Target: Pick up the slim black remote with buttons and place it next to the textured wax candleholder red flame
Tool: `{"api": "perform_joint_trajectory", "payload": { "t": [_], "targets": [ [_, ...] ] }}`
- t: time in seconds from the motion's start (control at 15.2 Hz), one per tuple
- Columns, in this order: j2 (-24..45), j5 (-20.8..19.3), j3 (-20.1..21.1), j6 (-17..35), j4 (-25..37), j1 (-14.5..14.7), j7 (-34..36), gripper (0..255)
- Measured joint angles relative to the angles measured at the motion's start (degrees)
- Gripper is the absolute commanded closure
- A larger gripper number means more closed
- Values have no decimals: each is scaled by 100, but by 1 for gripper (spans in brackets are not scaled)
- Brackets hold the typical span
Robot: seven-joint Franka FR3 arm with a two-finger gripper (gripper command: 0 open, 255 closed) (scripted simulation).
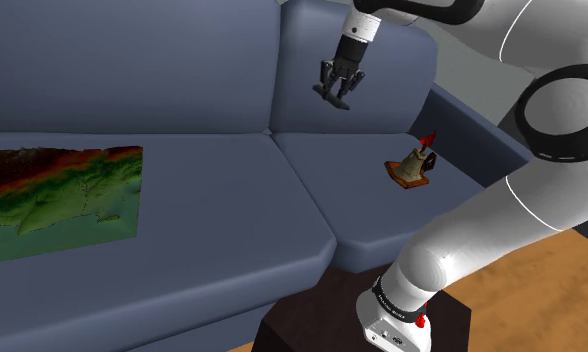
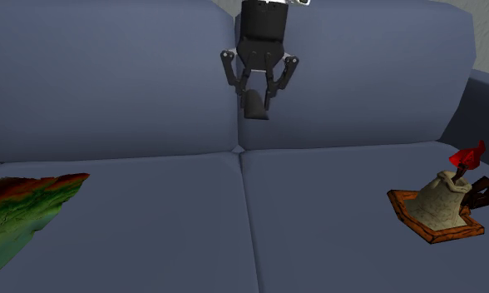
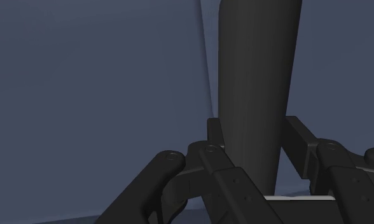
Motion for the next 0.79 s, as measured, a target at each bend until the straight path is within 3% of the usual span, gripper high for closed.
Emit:
{"api": "perform_joint_trajectory", "payload": {
  "t": [0.79],
  "targets": [
    [-1141,-489,-799,-297,-862,-521,-1183,255]
  ]
}}
